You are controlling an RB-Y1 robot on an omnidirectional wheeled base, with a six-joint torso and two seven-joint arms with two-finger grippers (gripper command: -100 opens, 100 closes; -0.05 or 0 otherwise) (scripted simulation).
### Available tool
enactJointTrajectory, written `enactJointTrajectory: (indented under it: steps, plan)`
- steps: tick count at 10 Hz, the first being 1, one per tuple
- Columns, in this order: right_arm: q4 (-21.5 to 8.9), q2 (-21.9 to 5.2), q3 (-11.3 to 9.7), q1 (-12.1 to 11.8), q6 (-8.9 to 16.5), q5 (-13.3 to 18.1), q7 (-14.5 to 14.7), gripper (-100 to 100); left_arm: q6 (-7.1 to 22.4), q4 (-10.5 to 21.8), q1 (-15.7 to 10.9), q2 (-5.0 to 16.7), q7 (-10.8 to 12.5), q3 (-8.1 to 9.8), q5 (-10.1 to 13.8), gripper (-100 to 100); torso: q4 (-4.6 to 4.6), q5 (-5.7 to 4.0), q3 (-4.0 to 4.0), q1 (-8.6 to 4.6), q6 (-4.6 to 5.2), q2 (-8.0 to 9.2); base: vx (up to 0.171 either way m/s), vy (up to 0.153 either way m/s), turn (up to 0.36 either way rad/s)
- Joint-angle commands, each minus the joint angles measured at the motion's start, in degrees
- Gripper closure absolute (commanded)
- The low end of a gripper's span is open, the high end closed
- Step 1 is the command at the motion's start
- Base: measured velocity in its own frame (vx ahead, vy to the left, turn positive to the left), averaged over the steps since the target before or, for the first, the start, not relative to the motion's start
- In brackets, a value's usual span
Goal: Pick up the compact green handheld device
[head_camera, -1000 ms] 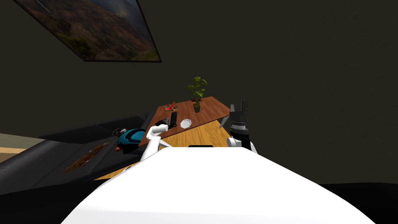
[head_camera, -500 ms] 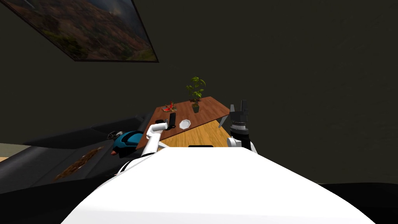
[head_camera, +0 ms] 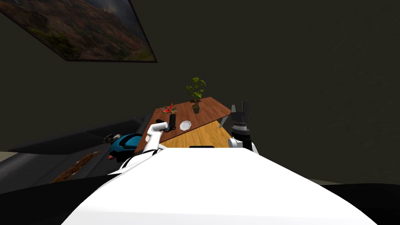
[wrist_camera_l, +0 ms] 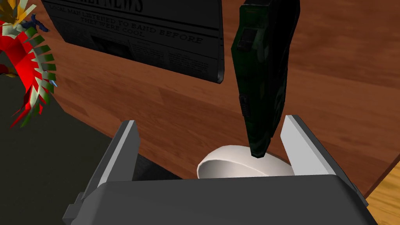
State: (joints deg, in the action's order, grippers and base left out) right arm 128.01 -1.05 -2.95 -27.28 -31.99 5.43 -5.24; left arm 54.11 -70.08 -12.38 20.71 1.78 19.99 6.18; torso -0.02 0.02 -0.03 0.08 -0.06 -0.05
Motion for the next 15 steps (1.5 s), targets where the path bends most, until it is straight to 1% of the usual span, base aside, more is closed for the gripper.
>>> enactJointTrajectory:
  steps: [1,2,3,4,5,6,7,8,9,10,11,13,14,15]
  plan:
    - [0.0,0.0,0.0,0.0,0.0,0.0,0.0,0,2.86,2.86,-1.88,0.65,-0.21,0.83,0.43,-100,0.0,0.0,0.0,0.0,0.0,0.0,0.018,0.018,-0.055]
    - [0.0,0.0,0.0,0.0,0.0,0.0,0.0,0,4.4,3.51,-1.88,0.65,-0.21,0.83,0.43,-100,0.0,0.0,0.0,0.0,0.02,-0.01,0.02,0.018,-0.036]
    - [0.0,0.0,0.0,0.0,0.0,0.0,0.0,0,5.87,6.17,-3.45,1.23,-0.41,1.52,0.78,-100,0.0,0.0,-0.01,0.0,0.0,-0.02,0.021,0.022,-0.057]
    - [0.0,0.0,0.0,0.0,0.0,0.0,0.0,0,7.3,6.17,-3.45,1.23,-0.41,1.52,0.78,-100,0.0,0.0,-0.01,0.02,0.01,-0.03,0.019,0.023,-0.031]
    - [0.0,0.0,0.0,0.0,0.0,0.0,0.0,0,9.15,8.52,-4.94,1.81,-0.62,2.17,1.11,-100,0.0,0.0,0.0,0.01,0.0,-0.01,0.024,0.026,-0.044]
    - [0.0,0.0,0.0,0.0,0.0,0.0,0.0,0,10.03,8.72,-4.94,1.81,-0.62,2.17,1.11,-100,0.0,0.0,-0.01,0.03,0.01,-0.03,0.019,0.021,-0.027]
    - [0.0,0.0,0.0,0.0,0.0,0.0,0.0,0,11.77,11.14,-6.35,2.4,-0.84,2.79,1.41,-100,0.0,0.0,-0.01,0.01,0.0,-0.02,0.018,0.021,-0.04]
    - [0.0,0.0,0.0,0.0,0.0,0.0,0.0,0,12.59,11.14,-6.35,2.4,-0.84,2.79,1.41,-100,0.0,0.0,-0.01,0.01,0.01,-0.02,0.017,0.021,-0.027]
    - [0.0,0.0,0.0,0.0,0.0,0.0,0.0,0,14.59,13.41,-7.66,2.98,-1.07,3.37,1.68,-100,0.0,0.0,0.0,0.0,0.0,-0.01,0.026,0.027,-0.039]
    - [0.0,0.0,0.0,0.0,0.0,0.0,0.0,0,14.97,13.41,-7.66,2.98,-1.07,3.37,1.68,-100,0.0,0.0,-0.01,0.03,0.0,-0.03,0.022,0.026,-0.027]
    - [0.0,0.0,0.0,0.0,0.0,0.0,0.0,0,17.13,15.27,-8.87,3.55,-1.31,3.9,1.93,-100,0.0,0.01,-0.01,0.02,-0.01,-0.02,0.02,0.023,-0.043]
    - [0.0,0.0,0.0,0.0,0.0,0.0,0.0,0,20.4,18.86,-10.95,4.61,-1.76,4.81,2.34,-100,0.0,0.01,-0.02,0.05,0.0,-0.04,0.035,0.041,-0.045]
    - [0.0,0.0,0.0,0.0,0.0,0.0,0.0,0,20.8,19.17,-10.95,4.61,-1.76,4.81,2.34,-100,-0.01,0.02,-0.04,0.09,0.0,-0.08,0.033,0.036,-0.014]
    - [0.0,0.0,0.0,0.0,0.0,0.0,0.0,0,22.29,20.7,-11.8,5.09,-1.96,5.19,2.51,-100,-0.02,0.02,-0.04,0.06,-0.01,-0.07,0.028,0.027,-0.019]
